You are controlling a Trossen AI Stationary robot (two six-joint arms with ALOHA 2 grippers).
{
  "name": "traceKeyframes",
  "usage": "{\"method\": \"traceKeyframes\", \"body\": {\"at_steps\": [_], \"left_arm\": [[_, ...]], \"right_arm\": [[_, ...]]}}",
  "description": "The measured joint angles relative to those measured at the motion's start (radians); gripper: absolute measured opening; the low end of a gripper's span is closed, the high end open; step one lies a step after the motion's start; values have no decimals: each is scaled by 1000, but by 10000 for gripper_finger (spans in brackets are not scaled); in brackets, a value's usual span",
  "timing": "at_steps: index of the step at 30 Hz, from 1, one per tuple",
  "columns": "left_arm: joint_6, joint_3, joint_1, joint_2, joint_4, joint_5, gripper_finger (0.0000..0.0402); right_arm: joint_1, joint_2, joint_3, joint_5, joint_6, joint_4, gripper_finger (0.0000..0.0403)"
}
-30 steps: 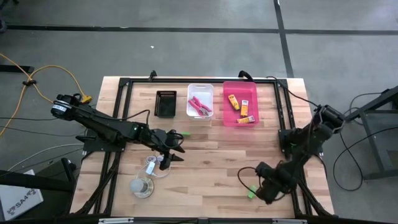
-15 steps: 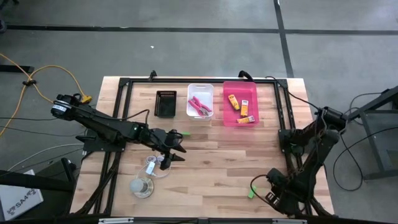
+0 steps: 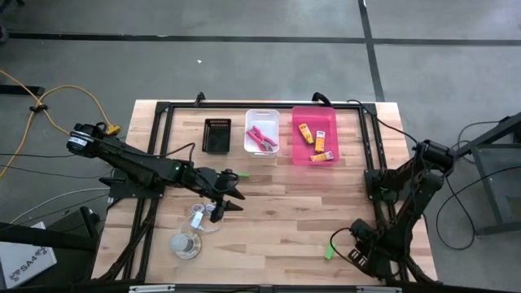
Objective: Pick & Place School Supplies
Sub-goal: Put the eraser into the black bin
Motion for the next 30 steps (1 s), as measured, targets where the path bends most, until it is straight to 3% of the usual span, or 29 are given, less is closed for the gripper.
{"method": "traceKeyframes", "body": {"at_steps": [14, 30], "left_arm": [[0, 0, 0, 0, 10, 0, 187], [0, 0, 0, 0, 10, 0, 187]], "right_arm": [[-1, 0, -72, -1, -11, 128, 97], [-1, 0, -72, -63, -8, 116, 38]]}}
